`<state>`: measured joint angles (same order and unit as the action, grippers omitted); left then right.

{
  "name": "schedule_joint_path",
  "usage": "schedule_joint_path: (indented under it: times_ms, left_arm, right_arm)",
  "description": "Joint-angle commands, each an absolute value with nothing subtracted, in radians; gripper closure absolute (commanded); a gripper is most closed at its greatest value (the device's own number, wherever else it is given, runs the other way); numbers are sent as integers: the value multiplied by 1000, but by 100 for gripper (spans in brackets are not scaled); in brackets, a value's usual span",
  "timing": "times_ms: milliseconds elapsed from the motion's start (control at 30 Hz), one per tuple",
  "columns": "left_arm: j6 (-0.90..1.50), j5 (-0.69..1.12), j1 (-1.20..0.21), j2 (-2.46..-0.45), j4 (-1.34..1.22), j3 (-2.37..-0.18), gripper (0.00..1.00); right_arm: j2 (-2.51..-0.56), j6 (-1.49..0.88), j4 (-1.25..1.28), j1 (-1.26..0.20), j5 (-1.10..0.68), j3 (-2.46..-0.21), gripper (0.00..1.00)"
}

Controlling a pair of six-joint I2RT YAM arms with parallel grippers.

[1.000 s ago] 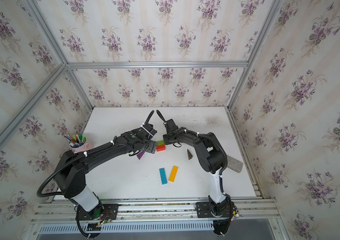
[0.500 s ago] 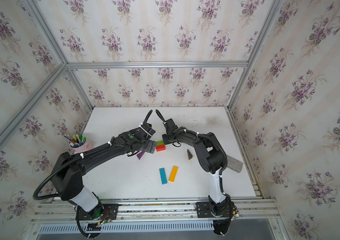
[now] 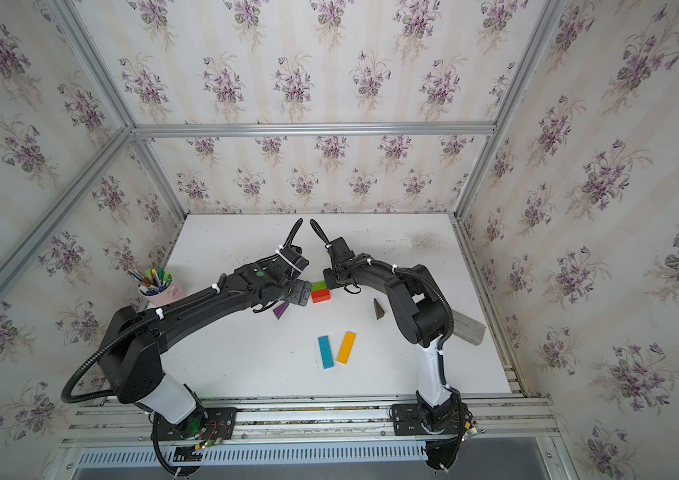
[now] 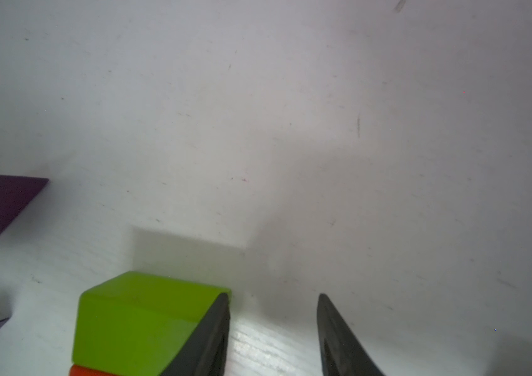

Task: Assemble a small pinwheel with building blocks
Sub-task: Adjust the building block at the center of the board, then pick up the building block from the center of the board.

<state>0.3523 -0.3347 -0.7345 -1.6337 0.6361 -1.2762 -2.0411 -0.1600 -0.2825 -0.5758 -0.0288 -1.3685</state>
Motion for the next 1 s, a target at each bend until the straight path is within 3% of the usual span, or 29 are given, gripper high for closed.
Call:
schedule_joint_path:
  times_ms: [0, 367, 600, 667, 800, 967]
  left_arm:
    - [363, -350, -735, -1629, 639, -1275, 4]
    - [343, -350, -723, -1577, 653, -1247, 3]
    - [117, -289, -706, -1388, 755, -1216, 5]
    - [48, -290, -706, -1337, 789, -1222, 9]
    - [-79, -255, -706, -1245, 800, -1198, 15]
    - [-254, -264, -706, -1197, 802, -1096, 20]
  right_arm:
    - [-2045, -155, -267, -576, -44, -1374, 54]
    - [-1985, -150, -260, -570, 76, -1360, 53]
    - [-1874, -121, -246, -552, 53, -1322, 51]
    - [-1840, -116, -221, -552, 20, -1281, 48]
    - [-1748, -120, -156, -552, -65, -1167, 29]
    - [-1586, -114, -94, -579, -70, -1001, 16]
